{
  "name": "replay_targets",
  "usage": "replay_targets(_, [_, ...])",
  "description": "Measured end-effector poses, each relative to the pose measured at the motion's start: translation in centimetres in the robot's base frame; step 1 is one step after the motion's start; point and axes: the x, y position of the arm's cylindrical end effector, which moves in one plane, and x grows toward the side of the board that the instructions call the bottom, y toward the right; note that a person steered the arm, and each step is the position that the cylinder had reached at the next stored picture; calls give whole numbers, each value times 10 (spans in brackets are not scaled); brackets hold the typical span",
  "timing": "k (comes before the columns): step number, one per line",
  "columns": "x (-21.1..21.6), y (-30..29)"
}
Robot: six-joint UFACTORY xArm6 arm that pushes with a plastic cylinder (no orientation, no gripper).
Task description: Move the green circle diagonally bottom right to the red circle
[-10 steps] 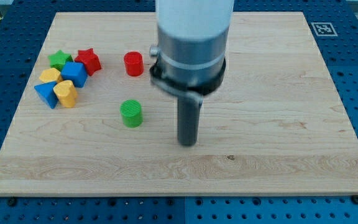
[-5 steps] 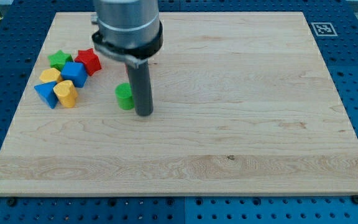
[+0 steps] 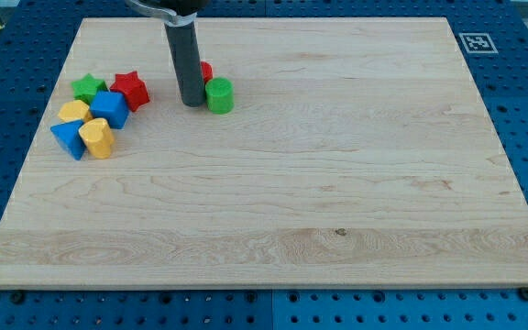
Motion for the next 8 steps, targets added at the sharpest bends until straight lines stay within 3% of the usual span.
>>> replay_targets(1, [6, 2])
replay_targets(2, [-16, 34])
replay_targets(3, [1, 33])
replay_targets(5, [19, -11])
replay_targets(7, [-35, -21])
replay_targets(8, [-40, -20])
